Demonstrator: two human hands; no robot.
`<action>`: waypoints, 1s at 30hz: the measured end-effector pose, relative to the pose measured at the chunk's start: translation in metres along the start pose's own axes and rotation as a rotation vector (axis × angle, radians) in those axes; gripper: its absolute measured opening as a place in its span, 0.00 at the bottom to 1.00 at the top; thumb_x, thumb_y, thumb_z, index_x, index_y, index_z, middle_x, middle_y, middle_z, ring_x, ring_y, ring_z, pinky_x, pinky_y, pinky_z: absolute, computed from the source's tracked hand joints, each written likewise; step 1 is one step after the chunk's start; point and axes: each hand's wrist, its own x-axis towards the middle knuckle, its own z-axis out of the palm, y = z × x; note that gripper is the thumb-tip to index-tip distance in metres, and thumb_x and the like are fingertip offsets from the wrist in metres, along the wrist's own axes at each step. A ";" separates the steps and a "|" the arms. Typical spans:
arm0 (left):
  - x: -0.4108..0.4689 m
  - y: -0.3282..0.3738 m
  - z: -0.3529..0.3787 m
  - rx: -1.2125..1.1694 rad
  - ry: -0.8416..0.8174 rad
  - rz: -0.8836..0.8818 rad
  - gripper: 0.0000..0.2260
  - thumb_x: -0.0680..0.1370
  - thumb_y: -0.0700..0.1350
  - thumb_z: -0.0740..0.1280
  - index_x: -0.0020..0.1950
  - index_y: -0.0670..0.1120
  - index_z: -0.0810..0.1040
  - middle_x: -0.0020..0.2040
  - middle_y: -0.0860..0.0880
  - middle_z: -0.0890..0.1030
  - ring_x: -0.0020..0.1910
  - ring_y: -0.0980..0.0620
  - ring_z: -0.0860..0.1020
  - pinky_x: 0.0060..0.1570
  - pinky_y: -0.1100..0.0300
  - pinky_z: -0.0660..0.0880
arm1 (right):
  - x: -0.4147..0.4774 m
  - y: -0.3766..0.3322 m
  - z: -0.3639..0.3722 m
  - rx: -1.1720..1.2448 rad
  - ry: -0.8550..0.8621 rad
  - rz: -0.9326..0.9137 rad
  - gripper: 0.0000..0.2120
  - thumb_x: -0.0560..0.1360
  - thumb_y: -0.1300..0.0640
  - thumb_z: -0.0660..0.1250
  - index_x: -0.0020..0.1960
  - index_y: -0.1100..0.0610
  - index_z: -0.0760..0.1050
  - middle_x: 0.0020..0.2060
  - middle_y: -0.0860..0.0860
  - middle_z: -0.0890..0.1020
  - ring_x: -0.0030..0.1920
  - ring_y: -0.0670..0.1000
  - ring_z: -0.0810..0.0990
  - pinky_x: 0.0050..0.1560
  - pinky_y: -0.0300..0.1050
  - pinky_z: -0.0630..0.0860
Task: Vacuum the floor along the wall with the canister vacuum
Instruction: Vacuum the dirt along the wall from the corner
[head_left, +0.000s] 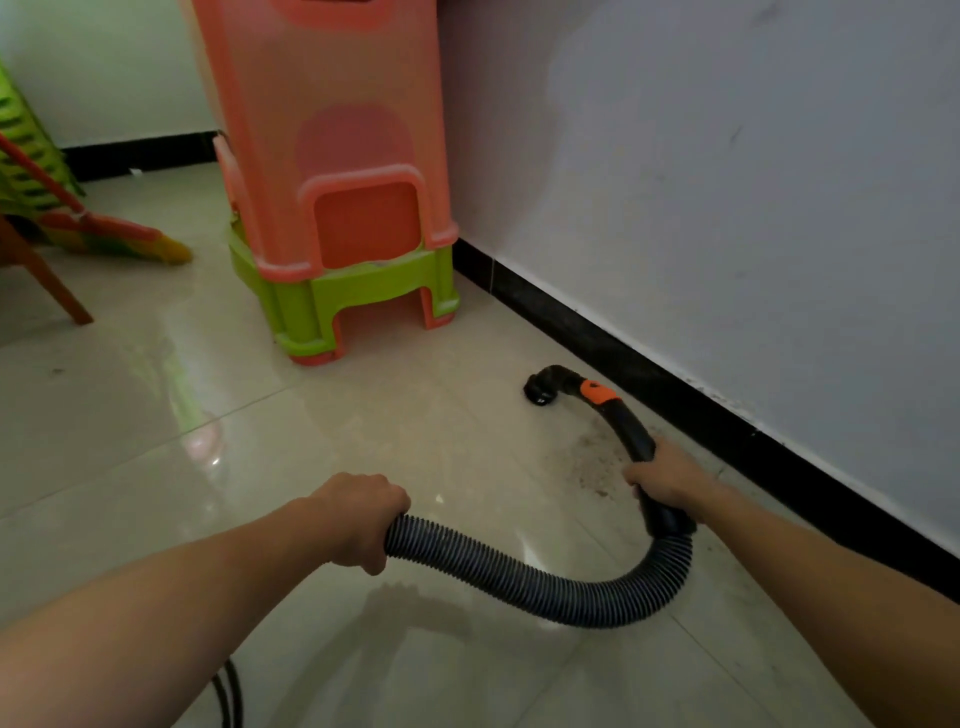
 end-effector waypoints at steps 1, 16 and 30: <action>0.004 0.006 -0.004 -0.007 0.016 0.013 0.14 0.68 0.50 0.72 0.48 0.52 0.70 0.42 0.53 0.72 0.42 0.51 0.73 0.39 0.59 0.68 | 0.003 0.004 -0.010 -0.054 0.073 0.021 0.20 0.74 0.57 0.70 0.63 0.62 0.69 0.50 0.61 0.80 0.47 0.61 0.81 0.49 0.55 0.80; 0.016 0.025 -0.016 -0.100 0.092 0.101 0.13 0.66 0.49 0.71 0.43 0.54 0.68 0.37 0.55 0.70 0.39 0.53 0.73 0.33 0.60 0.65 | -0.021 0.078 -0.050 0.178 0.157 0.244 0.19 0.71 0.65 0.70 0.60 0.69 0.70 0.44 0.65 0.80 0.40 0.62 0.80 0.42 0.54 0.79; 0.039 0.043 0.012 0.087 0.016 0.111 0.14 0.71 0.46 0.69 0.55 0.51 0.73 0.44 0.52 0.73 0.43 0.52 0.73 0.41 0.60 0.69 | -0.054 0.108 -0.006 0.387 0.207 0.292 0.16 0.73 0.62 0.71 0.57 0.60 0.69 0.44 0.62 0.81 0.41 0.60 0.82 0.39 0.53 0.81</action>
